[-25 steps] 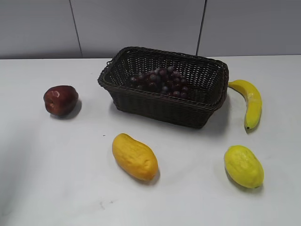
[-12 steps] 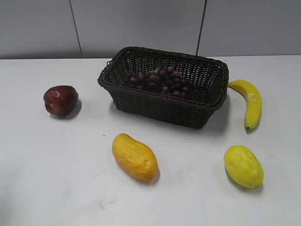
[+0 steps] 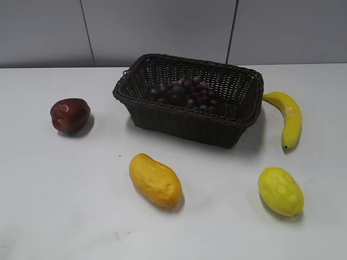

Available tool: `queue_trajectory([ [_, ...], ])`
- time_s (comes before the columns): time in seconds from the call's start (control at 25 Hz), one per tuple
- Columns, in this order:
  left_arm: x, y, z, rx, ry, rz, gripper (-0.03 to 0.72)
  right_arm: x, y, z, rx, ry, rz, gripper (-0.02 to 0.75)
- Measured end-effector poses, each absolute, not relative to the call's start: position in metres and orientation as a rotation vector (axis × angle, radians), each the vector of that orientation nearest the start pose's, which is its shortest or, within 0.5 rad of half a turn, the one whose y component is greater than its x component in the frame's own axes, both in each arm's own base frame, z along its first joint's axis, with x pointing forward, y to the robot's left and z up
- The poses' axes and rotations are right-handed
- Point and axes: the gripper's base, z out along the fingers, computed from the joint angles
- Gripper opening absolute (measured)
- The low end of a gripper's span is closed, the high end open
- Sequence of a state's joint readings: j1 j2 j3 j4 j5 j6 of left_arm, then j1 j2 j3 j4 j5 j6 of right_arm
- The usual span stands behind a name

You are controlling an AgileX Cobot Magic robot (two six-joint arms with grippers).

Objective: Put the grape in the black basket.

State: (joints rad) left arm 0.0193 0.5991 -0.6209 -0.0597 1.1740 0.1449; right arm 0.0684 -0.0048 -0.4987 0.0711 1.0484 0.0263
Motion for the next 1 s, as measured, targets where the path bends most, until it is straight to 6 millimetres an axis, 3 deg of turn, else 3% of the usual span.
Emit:
queue_trajectory([
  [0.24,0.042,-0.004,0.273,0.148,2.450,-0.007,0.553,-0.005,0.005,0.278,-0.046,2.029,0.145,0.590],
  [0.6,-0.004,-0.008,0.273,0.136,2.081,-0.012,0.553,-0.005,0.005,0.278,-0.046,2.029,0.145,0.590],
  [1.0,-0.006,-0.010,0.273,0.100,2.065,-0.064,0.553,-0.005,0.005,0.278,-0.046,2.029,0.144,0.590],
])
